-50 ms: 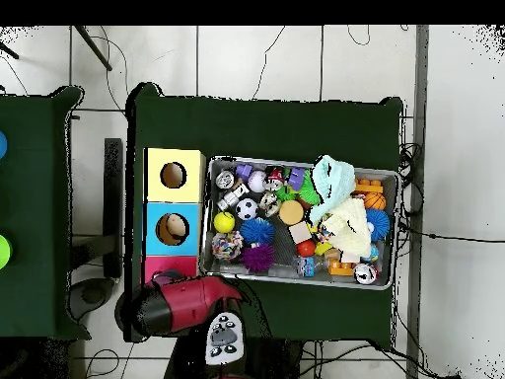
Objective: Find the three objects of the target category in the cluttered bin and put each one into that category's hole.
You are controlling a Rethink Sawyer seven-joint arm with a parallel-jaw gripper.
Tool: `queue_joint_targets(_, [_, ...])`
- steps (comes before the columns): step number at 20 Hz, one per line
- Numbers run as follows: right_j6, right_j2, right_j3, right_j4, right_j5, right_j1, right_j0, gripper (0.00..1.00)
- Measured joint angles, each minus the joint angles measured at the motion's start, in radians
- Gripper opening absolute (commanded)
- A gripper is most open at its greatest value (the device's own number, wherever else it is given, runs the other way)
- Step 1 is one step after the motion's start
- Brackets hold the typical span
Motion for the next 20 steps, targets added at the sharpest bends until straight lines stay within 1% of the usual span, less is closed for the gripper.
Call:
queue_joint_targets(3, [0.0,0.0,0.0,-0.001,-0.011,0.005,0.0,0.0])
queue_joint_targets(4, [0.0,0.001,0.0,-0.001,-0.018,0.009,0.0,1.0])
queue_joint_targets(10, [0.0,0.01,0.0,-0.005,-0.033,0.009,0.016,1.0])
queue_joint_targets(20, [0.0,0.009,0.0,-0.006,-0.033,0.008,0.015,1.0])
